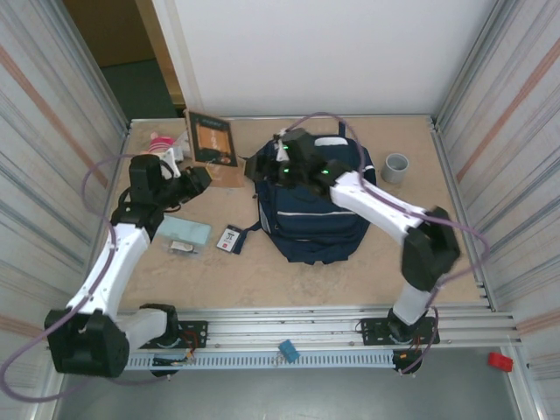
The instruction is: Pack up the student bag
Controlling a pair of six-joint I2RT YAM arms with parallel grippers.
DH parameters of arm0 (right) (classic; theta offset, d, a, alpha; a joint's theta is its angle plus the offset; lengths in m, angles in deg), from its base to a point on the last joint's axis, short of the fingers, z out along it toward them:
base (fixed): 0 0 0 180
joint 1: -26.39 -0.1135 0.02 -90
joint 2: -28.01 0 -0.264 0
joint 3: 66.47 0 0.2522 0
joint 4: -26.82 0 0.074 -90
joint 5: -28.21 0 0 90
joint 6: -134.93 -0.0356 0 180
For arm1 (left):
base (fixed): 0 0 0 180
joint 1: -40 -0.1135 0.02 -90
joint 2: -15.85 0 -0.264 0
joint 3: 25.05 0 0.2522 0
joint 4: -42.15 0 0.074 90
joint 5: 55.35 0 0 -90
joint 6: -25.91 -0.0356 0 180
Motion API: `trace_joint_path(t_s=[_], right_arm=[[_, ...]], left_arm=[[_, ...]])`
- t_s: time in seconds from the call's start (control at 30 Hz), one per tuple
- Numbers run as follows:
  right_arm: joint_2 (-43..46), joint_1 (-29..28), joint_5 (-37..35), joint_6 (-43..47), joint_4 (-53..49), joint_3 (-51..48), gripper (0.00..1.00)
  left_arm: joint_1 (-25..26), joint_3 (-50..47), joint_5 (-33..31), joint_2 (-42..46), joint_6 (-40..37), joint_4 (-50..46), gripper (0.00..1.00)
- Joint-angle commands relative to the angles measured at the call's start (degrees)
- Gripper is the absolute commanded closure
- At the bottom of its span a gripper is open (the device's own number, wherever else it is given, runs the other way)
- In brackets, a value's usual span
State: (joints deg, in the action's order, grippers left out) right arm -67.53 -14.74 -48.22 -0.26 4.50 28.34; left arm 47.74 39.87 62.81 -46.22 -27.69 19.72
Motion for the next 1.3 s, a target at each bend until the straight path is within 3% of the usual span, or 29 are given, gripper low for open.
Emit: trace_joint_path(t_s=[0.0,0.13,0.17,0.4,0.53,0.67,0.77,1.03,1.13,1.27], right_arm=[[8.45,0.64,0.08,-1.41,13.24,-8.77,0.19],[18.07,2.45,0.20,0.20,17.77,-16.34,0.09],[20.00,3.07,-0.17,0.22,17.20,-17.20,0.01],[28.42,8.67,9.14,1.18,18.30,-22.91,0.01],[30.60,10.93,17.99,1.56,20.59,-23.58,0.01],[33.06,12.91,21.92,1.53,21.07,-24.25,0.01],[35.02,14.64,24.05,0.70,22.81,-25.41,0.01],[35.57,14.91,39.13,-3.35,32.80,-25.71,0.00],[38.05,14.84,39.72,-1.81,33.10,-26.11,0.12],[42.44,14.68,35.85,1.75,31.56,-27.24,0.36]], left_arm=[[4.13,-2.28,3.33,3.37,0.30,15.44,1.00],[7.46,-2.46,8.77,4.24,-2.68,22.57,1.00],[8.26,-1.94,10.42,4.15,-3.42,23.53,1.00],[13.53,0.53,17.91,3.31,-4.95,31.61,1.00],[16.47,3.72,21.58,2.08,-5.63,32.40,1.00],[19.40,6.33,23.76,1.37,-6.76,33.05,1.00],[20.97,7.68,25.20,0.79,-6.95,33.53,1.00],[22.44,9.21,23.90,-0.97,-8.19,32.64,1.00],[22.44,8.95,19.96,-0.51,-10.97,28.90,1.00],[22.40,8.05,18.07,-0.58,-11.38,28.84,1.00]])
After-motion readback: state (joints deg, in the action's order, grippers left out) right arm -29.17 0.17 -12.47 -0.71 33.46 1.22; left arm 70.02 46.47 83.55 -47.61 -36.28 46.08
